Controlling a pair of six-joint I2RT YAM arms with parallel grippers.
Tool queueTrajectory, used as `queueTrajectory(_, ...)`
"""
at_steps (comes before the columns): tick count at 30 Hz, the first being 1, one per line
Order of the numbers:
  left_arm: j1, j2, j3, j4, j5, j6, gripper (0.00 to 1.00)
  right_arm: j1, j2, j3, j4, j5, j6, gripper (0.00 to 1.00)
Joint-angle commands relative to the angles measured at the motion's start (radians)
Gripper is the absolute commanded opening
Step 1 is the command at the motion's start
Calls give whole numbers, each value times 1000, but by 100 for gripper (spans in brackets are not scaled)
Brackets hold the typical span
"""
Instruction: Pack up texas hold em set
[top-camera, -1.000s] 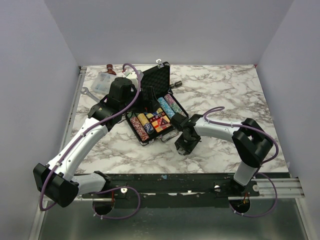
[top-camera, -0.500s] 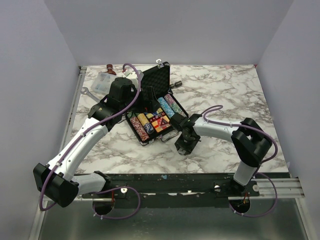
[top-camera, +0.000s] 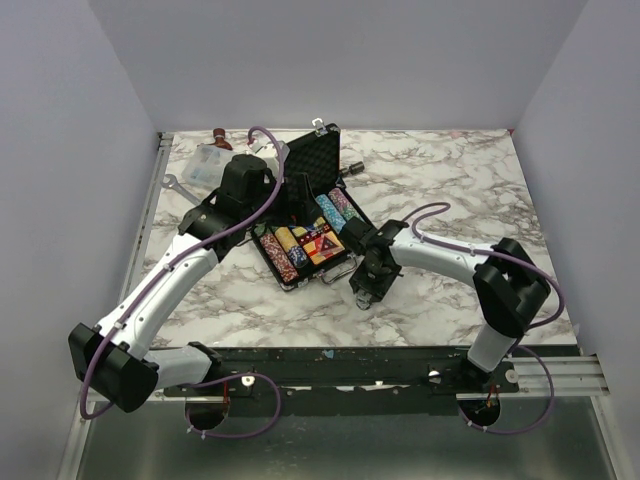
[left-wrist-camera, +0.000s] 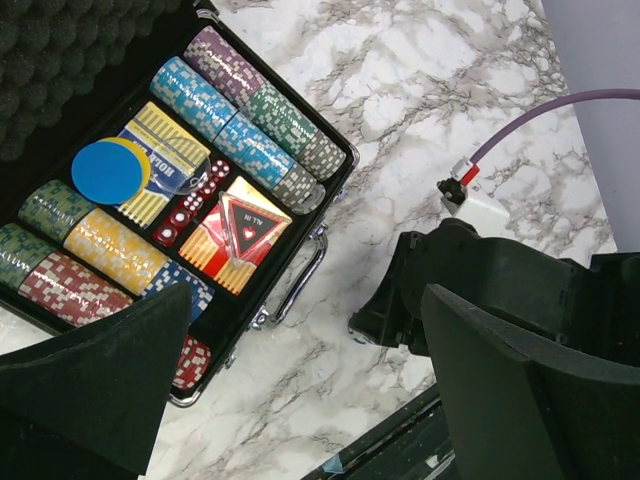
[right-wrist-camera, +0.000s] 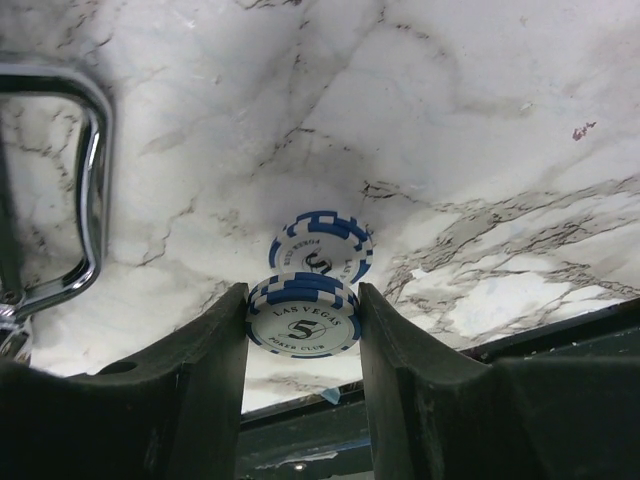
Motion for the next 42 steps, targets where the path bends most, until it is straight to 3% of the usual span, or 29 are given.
queueTrajectory(1, -3, 19, -10, 22, 40, -2, 96, 0, -39, 22, -38, 28, -14, 0)
queueTrajectory(7, -3, 20, -42, 67, 122, -47, 96, -3, -51, 26, -47, 13, -56, 0)
queueTrajectory(12, -2, -20, -171, 220, 237, -183, 94, -38, -87, 62, -57, -40, -61, 0)
queueTrajectory(18, 4, -189, -542, 637, 342, -395, 89, -111, -100, 161, -101, -72, -73, 0)
queueTrajectory(23, -7, -163, -722, 962, 405, -555, 81, -138, -110, 220, -81, -90, -62, 0)
queueTrajectory(28, -55, -51, -770, 1196, 407, -635, 78, -144, -91, 278, -69, -109, -57, 0)
queueTrajectory(37, -93, 105, -758, 1323, 358, -685, 71, -145, -79, 308, -77, -114, -28, 0)
queueTrajectory(42, -100, 171, -741, 1376, 344, -711, 61, -144, -81, 312, -69, -116, -20, 0)
